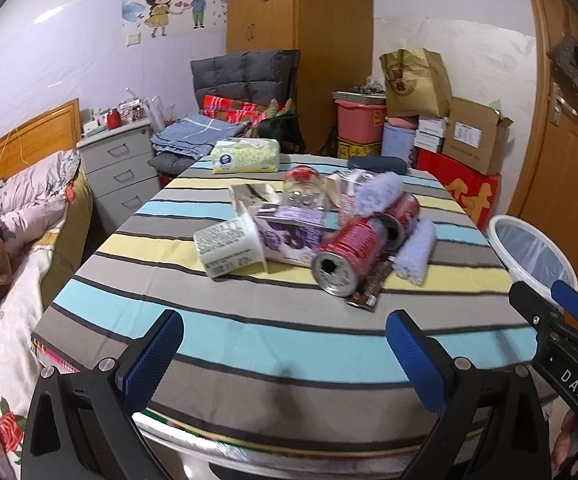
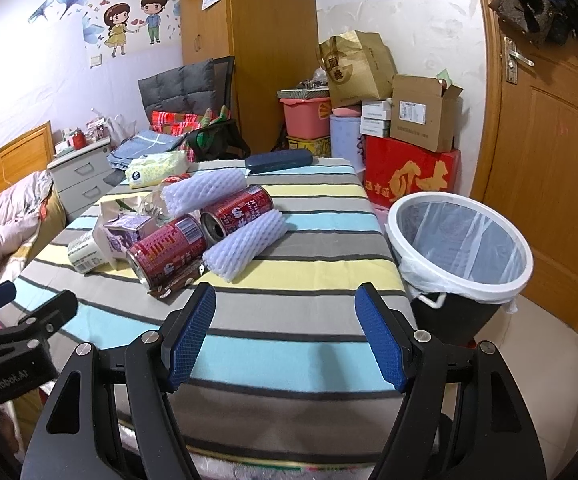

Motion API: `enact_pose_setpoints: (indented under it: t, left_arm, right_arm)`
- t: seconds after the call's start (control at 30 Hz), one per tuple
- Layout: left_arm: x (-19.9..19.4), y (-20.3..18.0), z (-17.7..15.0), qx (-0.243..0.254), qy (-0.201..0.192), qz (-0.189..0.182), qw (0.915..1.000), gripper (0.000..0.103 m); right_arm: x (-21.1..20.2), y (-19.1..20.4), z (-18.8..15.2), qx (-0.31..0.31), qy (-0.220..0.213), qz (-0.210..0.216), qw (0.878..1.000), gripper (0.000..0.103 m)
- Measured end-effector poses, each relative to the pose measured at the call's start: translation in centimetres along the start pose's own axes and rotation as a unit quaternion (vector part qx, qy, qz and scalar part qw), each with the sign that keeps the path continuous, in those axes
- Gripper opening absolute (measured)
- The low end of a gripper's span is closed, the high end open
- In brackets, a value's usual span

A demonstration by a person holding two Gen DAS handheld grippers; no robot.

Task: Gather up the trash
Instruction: 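Grasp the white foam fruit net with the right tool while the left tool grasps the white yogurt cup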

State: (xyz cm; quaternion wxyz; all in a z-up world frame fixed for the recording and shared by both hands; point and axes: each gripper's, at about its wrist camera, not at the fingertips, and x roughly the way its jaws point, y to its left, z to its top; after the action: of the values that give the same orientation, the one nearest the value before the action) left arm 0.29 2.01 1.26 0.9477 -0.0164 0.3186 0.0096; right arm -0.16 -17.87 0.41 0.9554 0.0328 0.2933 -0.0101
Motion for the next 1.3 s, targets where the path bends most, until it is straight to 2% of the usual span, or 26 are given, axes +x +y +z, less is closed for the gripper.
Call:
enact_pose_setpoints:
  t: [0.17,0.27,0.37,0.47,0.53,0.7,0.73,0.97,1.03,1.1,1.2,1.27,1.3]
  left_arm:
    - [2.2,2.6,1.3,-0.009,0.008,0.009,0.9999,0.103]
    - [3.8,4.3,2.2,-0.025,0.014,0.007,0.9996,0.103]
    - [5.6,6.1,3.2,-0.042,0.022,0.001,0.9989,0.103]
    - [7.3,7.4,4.2,-0.034,0.021,0.015,0.9991,0.103]
    - [8.4,8.0,4.8,-0.019,0.017,0.003,0.9997,0.103]
    - [11.3,8.3,5.9,0.006,0.043,-0.021,0.9988,0.103]
    - [11.9,8.2,6.0,0.015,0.051,-0.027,0.9982,0.103]
    - [14.3,7.7,5.9,0.047,0.076,-0.046,0.9950,0.102]
    - [14.4,7.6,5.9,0.042,0.079,-0.056,0.9944,0.096]
    - [14.3,7.2,5.8,0.047,0.083,-0.075,0.9926,0.096]
    - [14.0,6.6,5.6,0.054,0.087,-0.101,0.9896,0.089]
    - [13.8,6.4,5.4,0.058,0.090,-0.115,0.9875,0.077]
    - [13.8,6.3,5.4,0.059,0.093,-0.124,0.9861,0.075]
  right_arm:
    - [2.3,0.1,1.0,0.018,0.010,0.025,0.999,0.074]
    - [4.0,0.4,1.4,0.025,0.032,0.033,0.999,0.074]
    - [6.1,0.6,1.9,0.032,0.048,0.025,0.998,0.074]
    - [7.7,0.5,2.5,0.044,0.057,0.032,0.997,0.074]
    - [8.6,0.5,2.8,0.053,0.074,0.032,0.995,0.074]
    - [10.1,0.8,2.8,0.063,0.101,0.032,0.992,0.073]
    - [10.3,0.8,2.9,0.063,0.109,0.033,0.992,0.068]
    - [11.2,1.0,3.0,0.056,0.131,0.034,0.989,0.058]
    - [11.3,1.1,3.1,0.049,0.136,0.031,0.989,0.046]
    - [11.3,1.0,3.2,0.046,0.136,0.027,0.989,0.041]
    - [11.3,0.5,3.5,0.045,0.135,0.021,0.990,0.034]
    - [11.1,0.1,3.6,0.046,0.134,0.016,0.990,0.031]
    - [11.1,-0.2,3.6,0.047,0.135,0.016,0.990,0.029]
